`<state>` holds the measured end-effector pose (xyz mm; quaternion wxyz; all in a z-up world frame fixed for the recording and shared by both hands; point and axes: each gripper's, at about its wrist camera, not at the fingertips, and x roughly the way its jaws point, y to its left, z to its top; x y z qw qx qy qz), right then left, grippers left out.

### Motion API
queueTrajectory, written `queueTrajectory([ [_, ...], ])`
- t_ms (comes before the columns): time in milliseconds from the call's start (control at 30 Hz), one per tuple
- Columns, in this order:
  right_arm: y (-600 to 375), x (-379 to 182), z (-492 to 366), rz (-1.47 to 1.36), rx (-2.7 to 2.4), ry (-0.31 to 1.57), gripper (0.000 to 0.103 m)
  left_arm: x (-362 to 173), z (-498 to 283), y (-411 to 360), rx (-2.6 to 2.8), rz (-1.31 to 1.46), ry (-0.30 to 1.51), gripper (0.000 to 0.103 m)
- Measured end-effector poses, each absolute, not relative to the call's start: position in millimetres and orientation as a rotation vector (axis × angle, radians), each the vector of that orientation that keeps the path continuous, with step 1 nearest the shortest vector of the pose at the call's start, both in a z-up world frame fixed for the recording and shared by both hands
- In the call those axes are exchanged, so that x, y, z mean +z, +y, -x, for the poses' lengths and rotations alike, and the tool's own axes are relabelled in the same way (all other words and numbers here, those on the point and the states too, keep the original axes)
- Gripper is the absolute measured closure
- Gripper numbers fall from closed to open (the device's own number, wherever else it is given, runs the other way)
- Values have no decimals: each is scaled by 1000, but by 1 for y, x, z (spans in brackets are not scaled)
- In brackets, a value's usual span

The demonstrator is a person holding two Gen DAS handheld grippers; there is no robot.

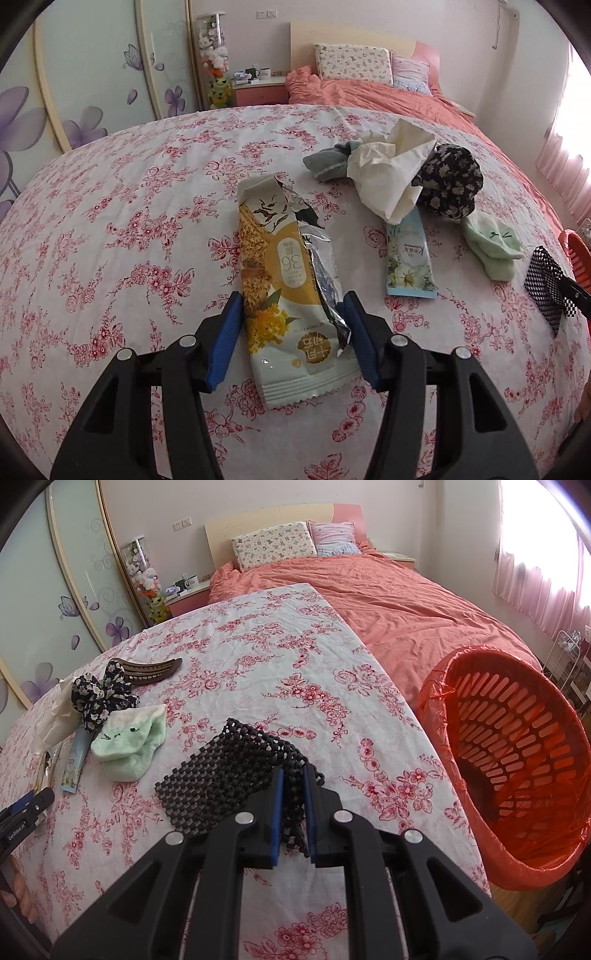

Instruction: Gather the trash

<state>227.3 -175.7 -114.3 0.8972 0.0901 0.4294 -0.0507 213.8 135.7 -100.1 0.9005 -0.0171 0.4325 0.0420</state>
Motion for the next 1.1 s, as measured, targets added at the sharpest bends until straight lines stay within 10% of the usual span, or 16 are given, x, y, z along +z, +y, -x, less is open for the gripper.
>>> queueTrajectory([
  [1100,-150,-32,-194,-257,56,716,96,-60,-190,160,81,80,811,65],
])
